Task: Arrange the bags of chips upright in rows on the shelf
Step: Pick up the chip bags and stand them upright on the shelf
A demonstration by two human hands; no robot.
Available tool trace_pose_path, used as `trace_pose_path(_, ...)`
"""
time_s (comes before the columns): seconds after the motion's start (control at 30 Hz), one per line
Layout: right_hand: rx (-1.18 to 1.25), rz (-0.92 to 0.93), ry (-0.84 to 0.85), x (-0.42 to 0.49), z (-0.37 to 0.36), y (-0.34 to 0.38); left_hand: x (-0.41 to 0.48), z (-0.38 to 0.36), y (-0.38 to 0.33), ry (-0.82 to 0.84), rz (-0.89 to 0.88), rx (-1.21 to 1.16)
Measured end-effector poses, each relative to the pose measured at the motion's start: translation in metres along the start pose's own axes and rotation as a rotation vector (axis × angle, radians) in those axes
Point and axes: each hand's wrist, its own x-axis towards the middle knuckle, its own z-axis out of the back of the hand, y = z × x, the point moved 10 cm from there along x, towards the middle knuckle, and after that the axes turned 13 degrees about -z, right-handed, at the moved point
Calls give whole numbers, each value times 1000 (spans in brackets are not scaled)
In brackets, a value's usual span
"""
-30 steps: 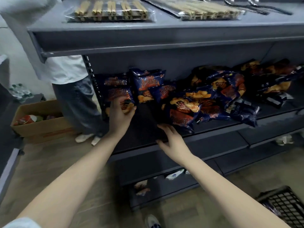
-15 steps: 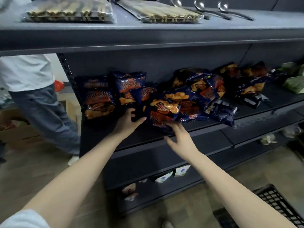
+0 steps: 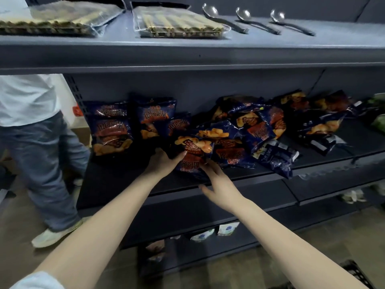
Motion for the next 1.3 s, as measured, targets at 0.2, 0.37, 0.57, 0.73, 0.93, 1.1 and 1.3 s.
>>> trace_pose_path(0.2, 103, 2, -28, 7, 1, 0, -13, -2, -4, 31, -80, -169)
trace_pose_path(0.37, 163, 135, -21, 7, -6, 27, -22, 33, 3, -63, -108, -388)
trace_pose_path(0.57, 268, 282, -183, 14, 30, 76, -43, 100, -1, 6, -126, -269)
trace_pose_path(0.73, 247, 426, -256, 16, 68, 148, -62, 125, -5, 323, -96, 85)
trace_pose_path(0.93, -167, 320, 534, 15, -14, 183, -83, 115, -7, 573, -183, 424)
trace_pose_path(1.1, -110, 303, 684, 8, -49, 181, -94, 115, 11, 572, -155, 374)
trace_pose_path(1.3, 372, 184, 708, 28, -52, 178, -87, 171, 12, 158, -198, 29)
